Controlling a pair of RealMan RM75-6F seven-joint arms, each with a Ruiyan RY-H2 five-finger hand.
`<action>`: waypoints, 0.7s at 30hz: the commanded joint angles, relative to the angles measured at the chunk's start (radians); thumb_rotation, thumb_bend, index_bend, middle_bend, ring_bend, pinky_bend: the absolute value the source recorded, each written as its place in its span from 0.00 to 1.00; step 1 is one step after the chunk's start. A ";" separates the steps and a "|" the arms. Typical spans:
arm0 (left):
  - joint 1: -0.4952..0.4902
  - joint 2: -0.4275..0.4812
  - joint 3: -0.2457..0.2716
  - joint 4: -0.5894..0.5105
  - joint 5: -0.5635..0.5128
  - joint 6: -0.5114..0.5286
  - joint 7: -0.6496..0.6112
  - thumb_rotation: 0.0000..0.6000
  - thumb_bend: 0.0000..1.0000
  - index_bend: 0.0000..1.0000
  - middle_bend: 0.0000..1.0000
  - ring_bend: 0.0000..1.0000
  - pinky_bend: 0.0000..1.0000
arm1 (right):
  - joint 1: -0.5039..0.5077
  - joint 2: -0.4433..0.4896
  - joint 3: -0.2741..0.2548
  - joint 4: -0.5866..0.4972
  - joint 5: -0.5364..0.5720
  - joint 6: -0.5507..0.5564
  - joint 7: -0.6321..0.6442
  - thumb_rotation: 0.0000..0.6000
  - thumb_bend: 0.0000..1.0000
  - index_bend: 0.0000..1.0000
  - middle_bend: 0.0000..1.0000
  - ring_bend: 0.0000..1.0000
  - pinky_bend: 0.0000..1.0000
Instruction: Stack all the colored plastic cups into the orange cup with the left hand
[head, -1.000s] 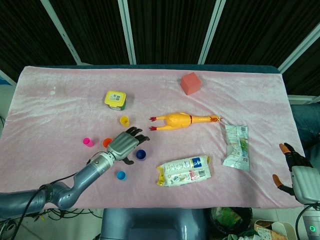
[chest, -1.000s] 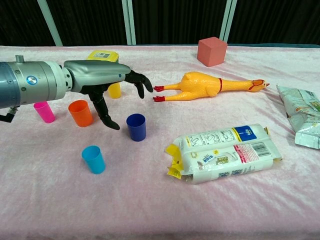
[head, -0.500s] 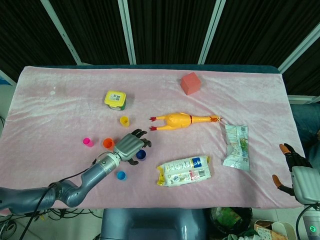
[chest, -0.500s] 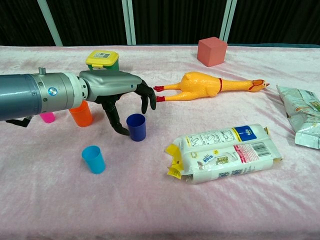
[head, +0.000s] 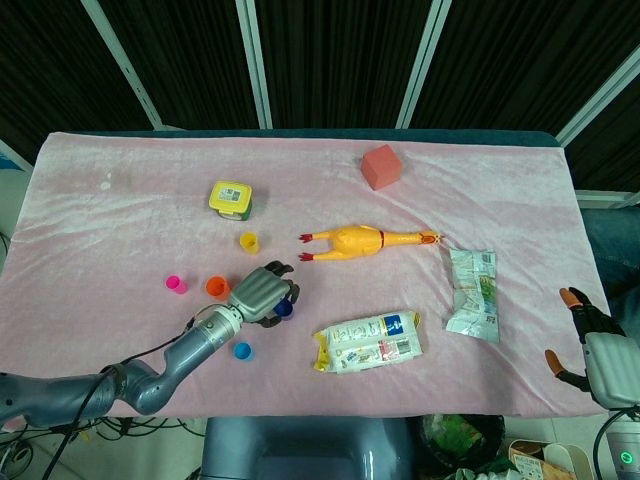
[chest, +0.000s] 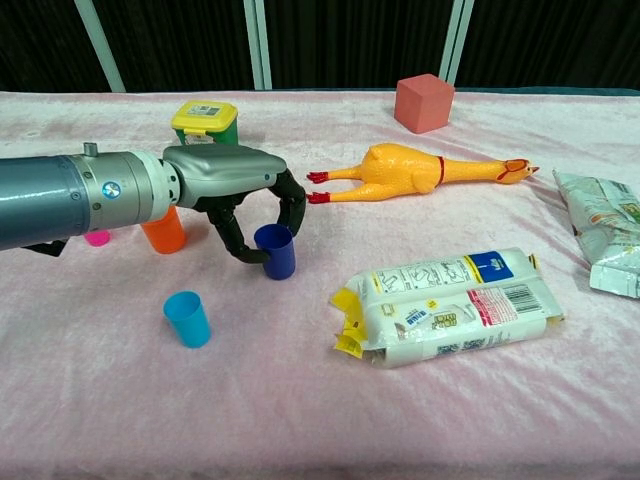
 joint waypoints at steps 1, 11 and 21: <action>0.009 0.025 0.004 -0.016 0.011 0.017 -0.005 1.00 0.31 0.53 0.53 0.14 0.16 | 0.000 0.001 0.000 -0.002 0.002 -0.002 0.003 1.00 0.26 0.03 0.06 0.16 0.21; 0.067 0.206 0.000 -0.157 0.015 0.127 0.026 1.00 0.31 0.53 0.54 0.14 0.16 | 0.001 0.001 0.001 -0.004 0.006 -0.004 -0.001 1.00 0.26 0.03 0.06 0.16 0.21; 0.158 0.293 0.041 -0.151 0.037 0.179 -0.081 1.00 0.31 0.53 0.53 0.14 0.16 | -0.001 -0.001 0.000 -0.005 0.003 0.001 -0.013 1.00 0.26 0.03 0.06 0.16 0.21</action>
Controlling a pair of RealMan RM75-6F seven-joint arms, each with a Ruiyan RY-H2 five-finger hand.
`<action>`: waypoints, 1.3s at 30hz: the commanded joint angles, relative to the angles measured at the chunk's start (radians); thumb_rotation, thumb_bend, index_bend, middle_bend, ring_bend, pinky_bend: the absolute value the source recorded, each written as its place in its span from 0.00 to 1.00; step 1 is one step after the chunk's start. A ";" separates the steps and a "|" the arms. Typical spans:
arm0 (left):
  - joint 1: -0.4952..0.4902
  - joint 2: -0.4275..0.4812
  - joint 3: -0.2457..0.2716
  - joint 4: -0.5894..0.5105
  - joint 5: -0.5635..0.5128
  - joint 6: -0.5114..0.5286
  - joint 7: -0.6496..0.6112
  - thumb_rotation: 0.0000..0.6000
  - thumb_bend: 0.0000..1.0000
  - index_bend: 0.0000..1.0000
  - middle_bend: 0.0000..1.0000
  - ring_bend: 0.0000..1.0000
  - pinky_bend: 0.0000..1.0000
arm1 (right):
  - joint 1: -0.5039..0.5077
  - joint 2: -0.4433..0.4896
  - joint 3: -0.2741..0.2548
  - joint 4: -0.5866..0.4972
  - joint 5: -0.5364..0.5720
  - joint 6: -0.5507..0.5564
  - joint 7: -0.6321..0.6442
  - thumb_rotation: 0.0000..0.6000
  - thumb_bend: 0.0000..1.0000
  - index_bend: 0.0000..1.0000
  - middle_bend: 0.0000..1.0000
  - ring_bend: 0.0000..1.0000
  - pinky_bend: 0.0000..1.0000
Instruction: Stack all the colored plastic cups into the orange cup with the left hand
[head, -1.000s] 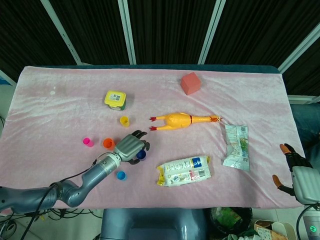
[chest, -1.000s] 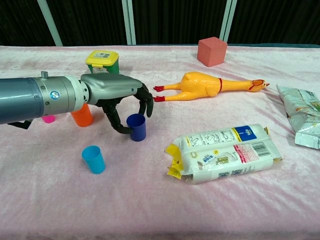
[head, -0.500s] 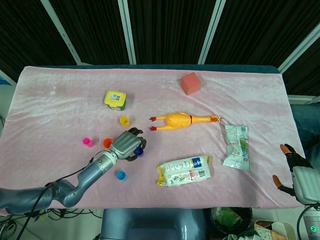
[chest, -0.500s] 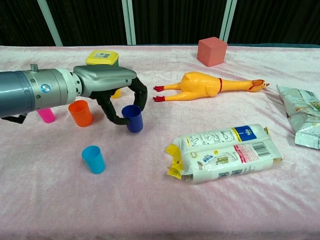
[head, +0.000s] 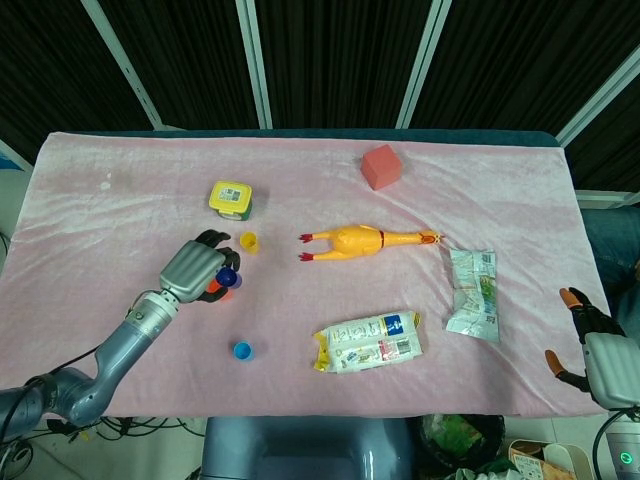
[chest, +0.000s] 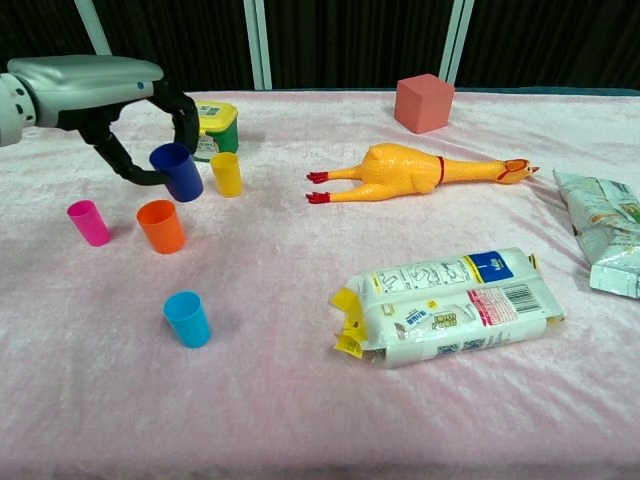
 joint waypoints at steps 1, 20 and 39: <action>0.020 0.013 0.023 0.028 0.014 -0.005 -0.027 1.00 0.31 0.53 0.53 0.14 0.16 | 0.001 0.000 0.000 0.000 0.002 -0.002 -0.002 1.00 0.26 0.03 0.06 0.16 0.21; 0.032 -0.031 0.035 0.112 0.040 -0.037 -0.071 1.00 0.31 0.50 0.50 0.14 0.16 | 0.002 -0.004 -0.001 0.006 -0.003 -0.001 -0.015 1.00 0.26 0.03 0.06 0.16 0.21; 0.015 -0.035 -0.018 0.171 0.020 -0.061 -0.136 1.00 0.13 0.22 0.27 0.04 0.11 | 0.002 -0.004 -0.001 0.008 -0.008 0.003 -0.021 1.00 0.26 0.03 0.06 0.16 0.21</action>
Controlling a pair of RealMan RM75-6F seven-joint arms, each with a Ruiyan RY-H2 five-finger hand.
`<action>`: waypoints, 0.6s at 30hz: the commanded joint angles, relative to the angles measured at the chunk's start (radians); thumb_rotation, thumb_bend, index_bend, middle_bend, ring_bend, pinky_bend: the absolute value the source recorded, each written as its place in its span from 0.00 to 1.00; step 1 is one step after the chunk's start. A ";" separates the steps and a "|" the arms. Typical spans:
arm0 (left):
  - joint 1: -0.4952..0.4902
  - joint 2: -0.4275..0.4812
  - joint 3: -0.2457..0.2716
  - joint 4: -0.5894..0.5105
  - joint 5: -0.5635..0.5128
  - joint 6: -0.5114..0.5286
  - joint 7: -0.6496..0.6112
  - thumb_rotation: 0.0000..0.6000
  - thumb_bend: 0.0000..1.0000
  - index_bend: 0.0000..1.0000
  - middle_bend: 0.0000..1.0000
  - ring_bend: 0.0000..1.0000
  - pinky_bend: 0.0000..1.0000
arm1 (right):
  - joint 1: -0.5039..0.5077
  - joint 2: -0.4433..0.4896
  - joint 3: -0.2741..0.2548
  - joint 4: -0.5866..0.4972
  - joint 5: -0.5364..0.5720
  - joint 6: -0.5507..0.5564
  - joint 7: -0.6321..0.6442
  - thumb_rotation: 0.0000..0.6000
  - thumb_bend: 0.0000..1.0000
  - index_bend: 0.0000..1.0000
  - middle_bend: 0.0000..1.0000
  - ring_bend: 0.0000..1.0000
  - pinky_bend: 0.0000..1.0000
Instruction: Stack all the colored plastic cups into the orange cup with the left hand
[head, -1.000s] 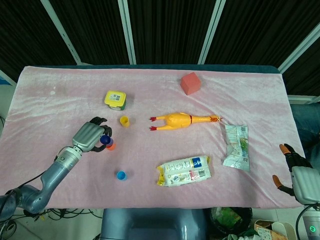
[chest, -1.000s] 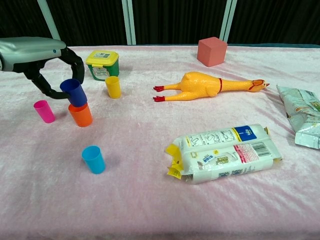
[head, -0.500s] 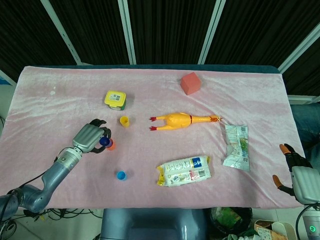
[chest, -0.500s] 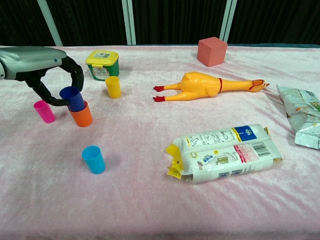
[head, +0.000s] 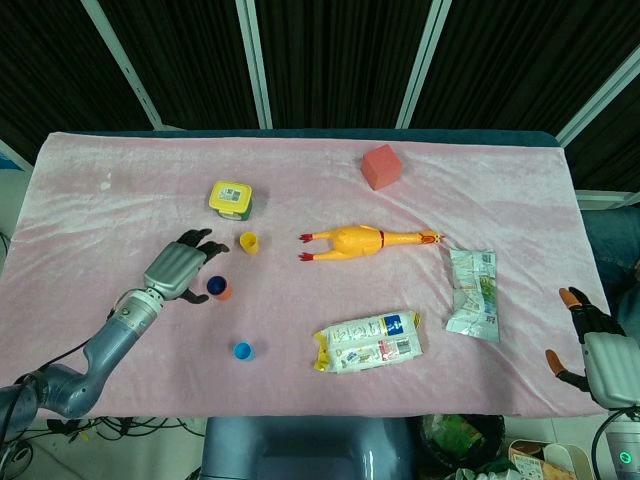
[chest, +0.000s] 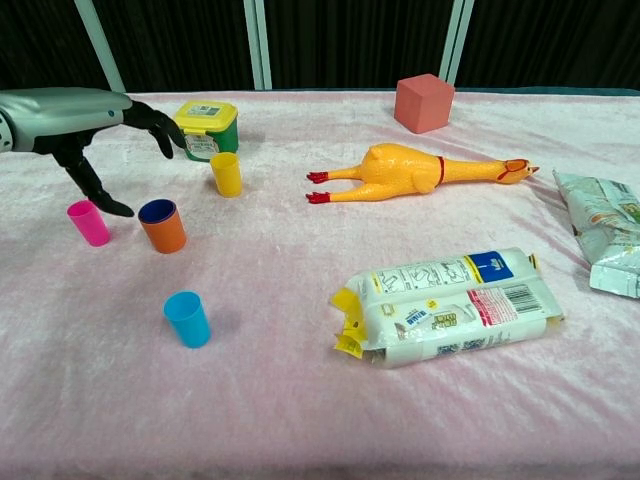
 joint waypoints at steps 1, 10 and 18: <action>-0.017 -0.002 -0.028 0.035 -0.004 -0.006 -0.022 1.00 0.13 0.22 0.27 0.04 0.11 | -0.001 -0.001 0.000 0.001 -0.002 0.002 -0.004 1.00 0.26 0.03 0.06 0.16 0.21; -0.100 -0.050 -0.090 0.147 -0.026 -0.077 -0.037 1.00 0.13 0.22 0.27 0.04 0.12 | -0.001 -0.001 0.003 -0.001 0.008 0.001 -0.003 1.00 0.26 0.03 0.06 0.16 0.21; -0.153 -0.117 -0.107 0.233 -0.077 -0.140 -0.015 1.00 0.13 0.23 0.29 0.04 0.12 | 0.000 0.002 0.004 -0.002 0.014 -0.005 0.010 1.00 0.26 0.03 0.06 0.16 0.21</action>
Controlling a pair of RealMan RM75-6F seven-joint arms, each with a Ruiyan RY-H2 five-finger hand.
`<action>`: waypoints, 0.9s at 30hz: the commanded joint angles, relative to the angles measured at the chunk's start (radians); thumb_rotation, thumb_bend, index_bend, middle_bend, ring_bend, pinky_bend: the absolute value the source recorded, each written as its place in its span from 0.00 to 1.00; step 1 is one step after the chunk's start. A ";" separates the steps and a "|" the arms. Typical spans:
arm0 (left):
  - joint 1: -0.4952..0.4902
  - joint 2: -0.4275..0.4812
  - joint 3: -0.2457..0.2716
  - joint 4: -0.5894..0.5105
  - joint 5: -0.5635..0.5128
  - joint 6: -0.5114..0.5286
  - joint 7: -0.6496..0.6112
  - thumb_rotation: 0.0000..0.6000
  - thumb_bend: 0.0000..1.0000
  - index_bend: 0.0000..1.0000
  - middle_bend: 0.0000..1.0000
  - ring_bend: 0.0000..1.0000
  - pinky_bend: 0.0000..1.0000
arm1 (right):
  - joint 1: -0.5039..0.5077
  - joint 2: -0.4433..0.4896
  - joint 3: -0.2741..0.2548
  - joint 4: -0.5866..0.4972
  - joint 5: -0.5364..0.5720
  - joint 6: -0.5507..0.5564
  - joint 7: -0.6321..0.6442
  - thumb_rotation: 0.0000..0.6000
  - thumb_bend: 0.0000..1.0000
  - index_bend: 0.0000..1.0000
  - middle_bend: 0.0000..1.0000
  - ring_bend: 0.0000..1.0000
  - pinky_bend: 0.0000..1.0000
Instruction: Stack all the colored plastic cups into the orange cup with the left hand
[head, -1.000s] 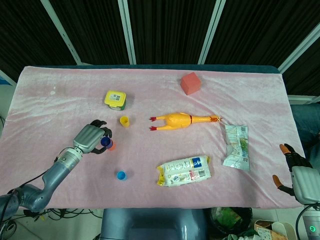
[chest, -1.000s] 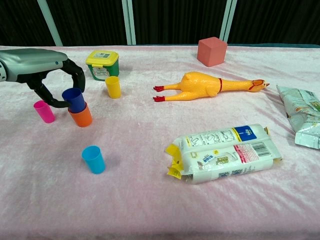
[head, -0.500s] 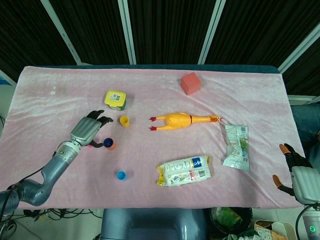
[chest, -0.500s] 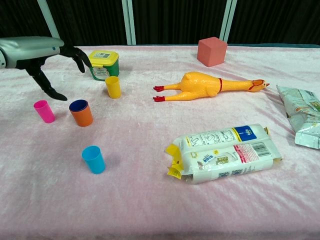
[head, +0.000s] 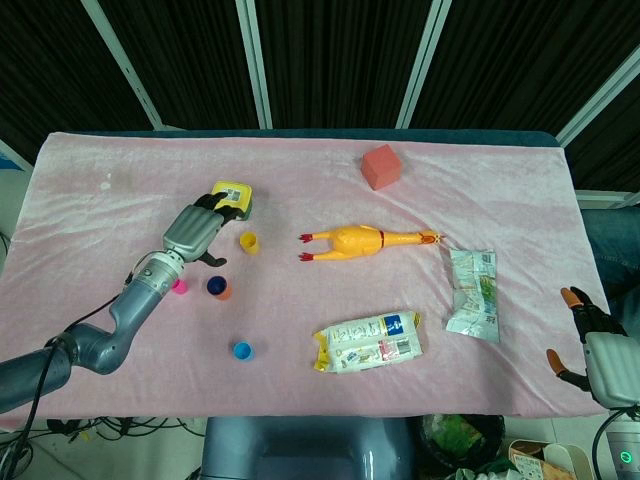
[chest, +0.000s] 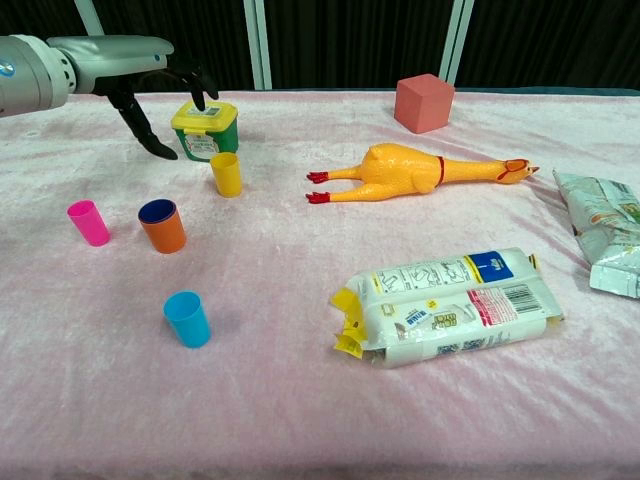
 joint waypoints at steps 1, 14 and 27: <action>-0.022 -0.038 -0.005 0.050 -0.022 -0.027 0.008 1.00 0.13 0.23 0.29 0.04 0.12 | 0.000 0.001 0.000 -0.001 0.001 -0.002 0.004 1.00 0.26 0.03 0.06 0.16 0.21; -0.084 -0.184 -0.001 0.257 -0.014 -0.098 -0.038 1.00 0.14 0.26 0.32 0.04 0.12 | 0.003 0.007 0.003 -0.007 0.018 -0.017 0.022 1.00 0.26 0.03 0.06 0.16 0.21; -0.103 -0.248 0.008 0.357 0.004 -0.126 -0.068 1.00 0.27 0.36 0.41 0.06 0.12 | 0.003 0.010 0.002 -0.009 0.018 -0.021 0.030 1.00 0.26 0.03 0.06 0.16 0.21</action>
